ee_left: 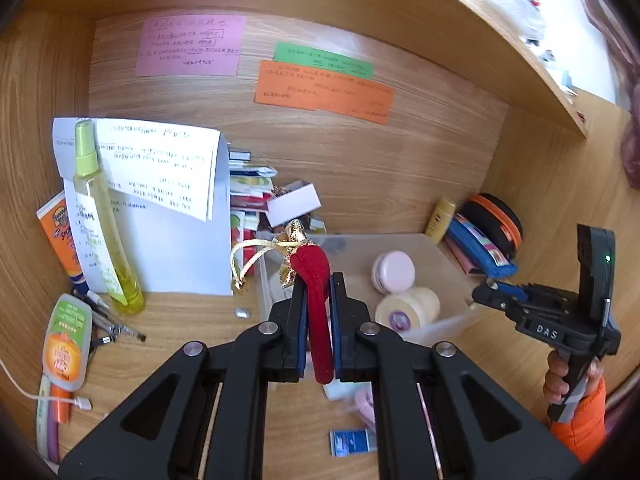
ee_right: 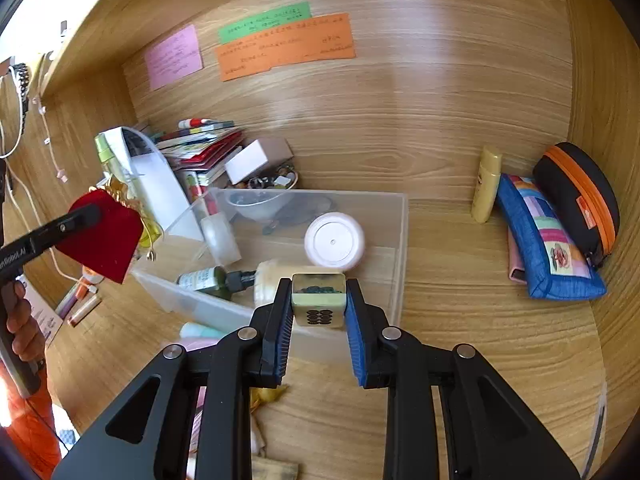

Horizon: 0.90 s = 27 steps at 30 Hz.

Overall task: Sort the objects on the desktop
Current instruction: 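Drop the red pouch into the box with left tool while right tool drops the block in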

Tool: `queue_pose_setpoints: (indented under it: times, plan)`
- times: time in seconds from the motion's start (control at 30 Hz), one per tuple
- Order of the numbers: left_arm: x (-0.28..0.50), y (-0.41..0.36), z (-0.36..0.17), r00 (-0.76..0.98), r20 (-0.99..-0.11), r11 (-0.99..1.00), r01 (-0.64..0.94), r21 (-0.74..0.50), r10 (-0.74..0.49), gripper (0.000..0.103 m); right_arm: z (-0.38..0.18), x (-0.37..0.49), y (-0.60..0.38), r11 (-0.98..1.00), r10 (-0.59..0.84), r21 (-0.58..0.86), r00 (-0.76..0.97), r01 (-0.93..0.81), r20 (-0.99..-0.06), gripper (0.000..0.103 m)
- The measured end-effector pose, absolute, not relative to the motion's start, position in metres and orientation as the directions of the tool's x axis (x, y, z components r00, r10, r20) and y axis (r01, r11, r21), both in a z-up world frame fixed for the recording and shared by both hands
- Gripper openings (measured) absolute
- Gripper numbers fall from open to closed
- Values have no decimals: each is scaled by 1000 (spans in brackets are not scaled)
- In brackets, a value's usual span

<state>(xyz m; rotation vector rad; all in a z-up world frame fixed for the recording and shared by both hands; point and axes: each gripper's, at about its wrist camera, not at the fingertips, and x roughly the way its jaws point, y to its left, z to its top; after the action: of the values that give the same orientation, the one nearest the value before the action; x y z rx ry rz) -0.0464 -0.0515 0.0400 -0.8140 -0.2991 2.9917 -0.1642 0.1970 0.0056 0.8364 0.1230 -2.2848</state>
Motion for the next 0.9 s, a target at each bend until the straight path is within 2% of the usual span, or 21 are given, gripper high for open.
queue_pose_setpoints:
  times: [0.2, 0.63, 0.9]
  plan:
    - [-72, -58, 37, -858, -508, -977, 36, -209, 78, 9, 4, -179, 197, -767, -569, 145, -558, 625, -604, 22]
    - [-109, -54, -2, -801, -594, -978, 57, -202, 76, 9, -13, -186, 194, -776, -551, 145, -549, 614, -629, 22]
    - [-116, -48, -16, -775, -631, -986, 77, -149, 35, 9, -16, -183, 190, -756, -571, 153, -528, 636, -629, 23]
